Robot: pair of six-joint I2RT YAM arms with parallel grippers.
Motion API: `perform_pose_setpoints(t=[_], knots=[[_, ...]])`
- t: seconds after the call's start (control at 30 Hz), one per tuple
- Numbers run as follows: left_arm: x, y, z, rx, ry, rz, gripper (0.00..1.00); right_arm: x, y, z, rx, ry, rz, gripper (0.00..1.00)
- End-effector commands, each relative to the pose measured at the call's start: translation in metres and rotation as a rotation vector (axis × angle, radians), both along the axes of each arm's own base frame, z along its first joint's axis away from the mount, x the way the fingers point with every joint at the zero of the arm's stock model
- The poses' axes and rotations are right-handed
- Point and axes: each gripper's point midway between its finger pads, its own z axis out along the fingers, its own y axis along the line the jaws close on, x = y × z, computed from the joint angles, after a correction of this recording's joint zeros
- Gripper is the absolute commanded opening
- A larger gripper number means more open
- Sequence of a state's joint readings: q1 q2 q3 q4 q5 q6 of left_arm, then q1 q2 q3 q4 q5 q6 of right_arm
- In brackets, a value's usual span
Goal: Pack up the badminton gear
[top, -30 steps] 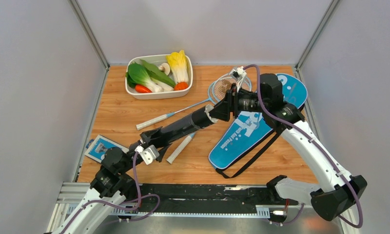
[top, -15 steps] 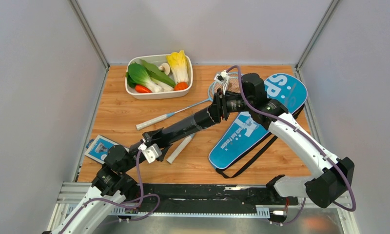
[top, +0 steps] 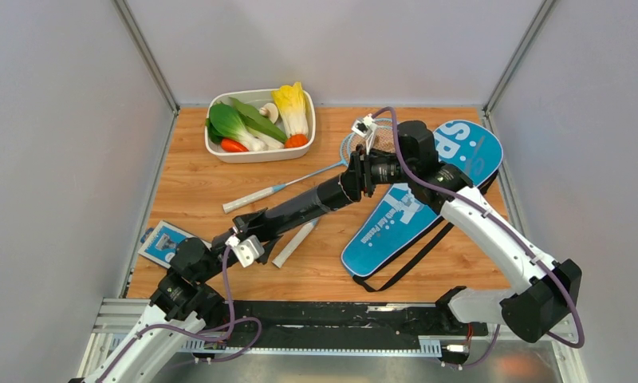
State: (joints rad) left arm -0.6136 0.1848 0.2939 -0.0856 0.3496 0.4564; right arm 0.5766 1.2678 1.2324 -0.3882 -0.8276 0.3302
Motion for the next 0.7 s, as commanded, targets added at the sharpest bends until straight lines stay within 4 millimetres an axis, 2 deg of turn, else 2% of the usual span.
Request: perform_pose_setpoints(t=[0.0, 0.13, 0.23, 0.3, 0.4, 0.5, 0.67], knots=[[-0.005, -0.003, 0.05, -0.09, -0.148, -0.03, 0.36, -0.008, 0.012, -0.015, 0.005, 0.023, 0.076, 0.47], [-0.004, -0.003, 0.049, -0.082, -0.148, -0.03, 0.36, -0.01, 0.017, -0.022, -0.007, 0.032, 0.094, 0.48], [-0.004, -0.002, 0.047, -0.079, -0.147, -0.026, 0.36, -0.008, 0.016, -0.017, -0.011, 0.013, 0.089, 0.48], [-0.002, -0.001, 0.046, -0.073, -0.142, -0.013, 0.36, 0.0, 0.012, -0.011, -0.021, 0.002, 0.043, 0.5], [-0.001, 0.001, 0.043, -0.064, -0.131, -0.001, 0.36, 0.015, -0.002, 0.004, -0.009, -0.015, -0.057, 0.61], [0.001, 0.004, 0.045, -0.069, -0.129, 0.021, 0.36, 0.028, -0.022, 0.026, 0.007, -0.051, -0.176, 0.65], [0.006, 0.01, 0.038, -0.054, -0.092, 0.068, 0.36, 0.03, -0.051, 0.06, 0.059, -0.103, -0.297, 0.67]])
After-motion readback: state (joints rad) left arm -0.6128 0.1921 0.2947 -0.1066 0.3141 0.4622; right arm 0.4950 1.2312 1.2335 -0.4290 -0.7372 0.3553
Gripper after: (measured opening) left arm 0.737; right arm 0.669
